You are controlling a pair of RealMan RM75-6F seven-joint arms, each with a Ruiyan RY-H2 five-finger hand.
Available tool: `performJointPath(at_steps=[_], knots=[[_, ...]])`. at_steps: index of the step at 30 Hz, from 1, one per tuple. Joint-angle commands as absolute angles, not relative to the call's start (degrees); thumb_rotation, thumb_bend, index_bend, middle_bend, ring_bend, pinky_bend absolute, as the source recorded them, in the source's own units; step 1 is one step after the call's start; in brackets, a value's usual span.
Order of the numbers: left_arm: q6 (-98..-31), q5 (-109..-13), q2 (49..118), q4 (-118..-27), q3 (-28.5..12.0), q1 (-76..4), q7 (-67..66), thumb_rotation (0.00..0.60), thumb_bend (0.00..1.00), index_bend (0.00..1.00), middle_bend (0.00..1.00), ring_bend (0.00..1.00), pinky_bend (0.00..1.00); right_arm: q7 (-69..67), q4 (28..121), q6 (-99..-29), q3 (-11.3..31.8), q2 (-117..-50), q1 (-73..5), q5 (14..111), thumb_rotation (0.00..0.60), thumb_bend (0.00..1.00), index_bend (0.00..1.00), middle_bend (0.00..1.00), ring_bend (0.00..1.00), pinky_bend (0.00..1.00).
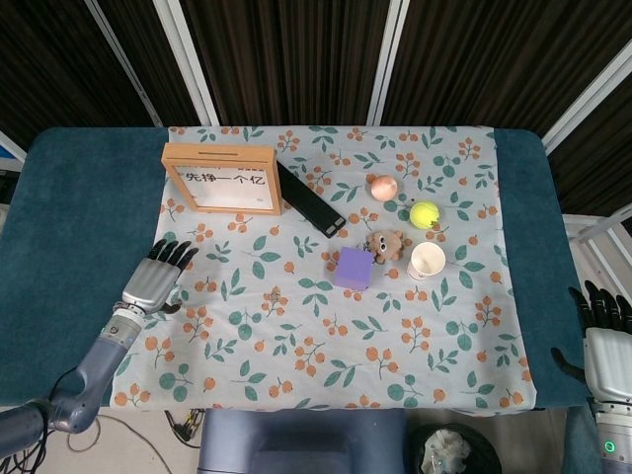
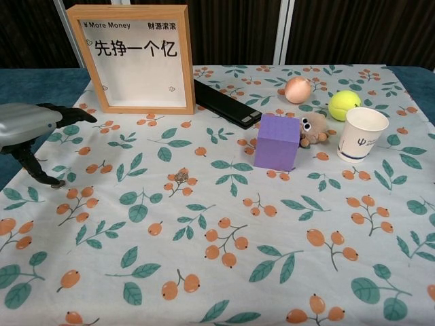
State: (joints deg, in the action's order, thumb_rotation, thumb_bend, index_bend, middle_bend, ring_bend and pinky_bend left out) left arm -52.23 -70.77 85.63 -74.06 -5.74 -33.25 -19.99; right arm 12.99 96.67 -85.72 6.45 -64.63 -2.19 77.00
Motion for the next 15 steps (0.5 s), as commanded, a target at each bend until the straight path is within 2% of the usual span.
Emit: performJointPath(at_steps=[1, 15], knots=[[-52.2, -70.6, 85.8, -73.7, -5.5, -33.3, -20.1, 0.6, 0.02, 0.05, 0.0, 0.0, 0.0, 13.0, 96.7, -85.8, 6.5, -64.6, -2.2, 77.1, 0.6, 0.26, 0.13, 0.03, 0.0, 0.0], [-52.8, -70.8, 86.2, -72.7, -4.5, -33.3, -20.4, 0.6, 0.02, 0.05, 0.0, 0.0, 0.0, 13.1, 96.7, -85.8, 6.5, -64.7, -2.2, 77.0, 0.6, 0.26, 0.13, 0.03, 0.0, 0.0]])
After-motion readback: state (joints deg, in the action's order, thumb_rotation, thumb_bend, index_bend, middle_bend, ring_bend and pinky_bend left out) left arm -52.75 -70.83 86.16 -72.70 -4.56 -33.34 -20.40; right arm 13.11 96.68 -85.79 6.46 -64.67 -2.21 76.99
